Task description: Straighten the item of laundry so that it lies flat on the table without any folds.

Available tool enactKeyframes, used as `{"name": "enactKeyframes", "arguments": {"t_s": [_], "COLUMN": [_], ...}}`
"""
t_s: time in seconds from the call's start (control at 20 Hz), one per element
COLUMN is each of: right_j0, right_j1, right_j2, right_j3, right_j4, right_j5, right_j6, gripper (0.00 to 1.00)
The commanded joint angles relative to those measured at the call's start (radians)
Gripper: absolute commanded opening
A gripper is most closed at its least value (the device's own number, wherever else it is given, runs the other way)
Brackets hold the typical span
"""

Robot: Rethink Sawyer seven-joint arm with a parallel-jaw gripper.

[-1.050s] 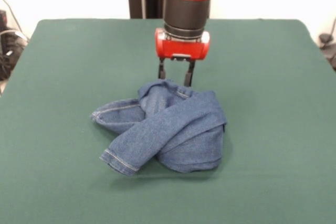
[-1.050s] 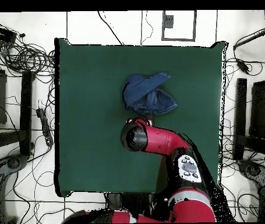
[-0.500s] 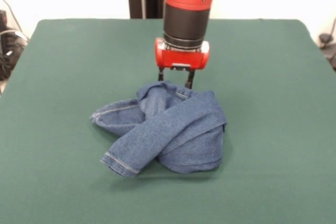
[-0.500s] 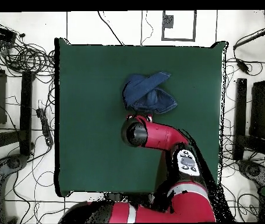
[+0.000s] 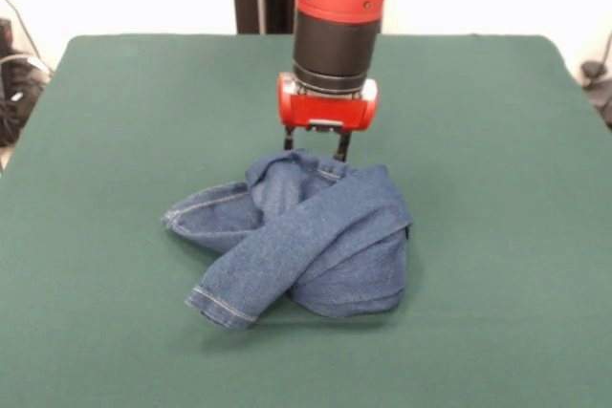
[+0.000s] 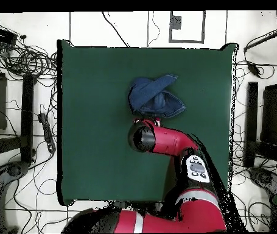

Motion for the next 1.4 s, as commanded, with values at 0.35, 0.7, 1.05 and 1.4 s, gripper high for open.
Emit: {"name": "enactKeyframes", "arguments": {"t_s": [0.35, 0.7, 1.05, 1.4], "right_j0": [0.063, 0.029, 0.005, 0.013], "right_j1": [0.268, 0.368, 0.355, 0.226], "right_j2": [-0.03, 0.013, 0.053, 0.037], "right_j3": [-0.329, -0.404, -0.379, -0.235], "right_j4": [0.026, -0.001, -0.03, -0.05], "right_j5": [0.218, 0.181, 0.129, 0.096], "right_j6": [0.105, 0.106, 0.121, 0.157], "gripper": [1.0, 1.0, 0.0, 0.0]}}
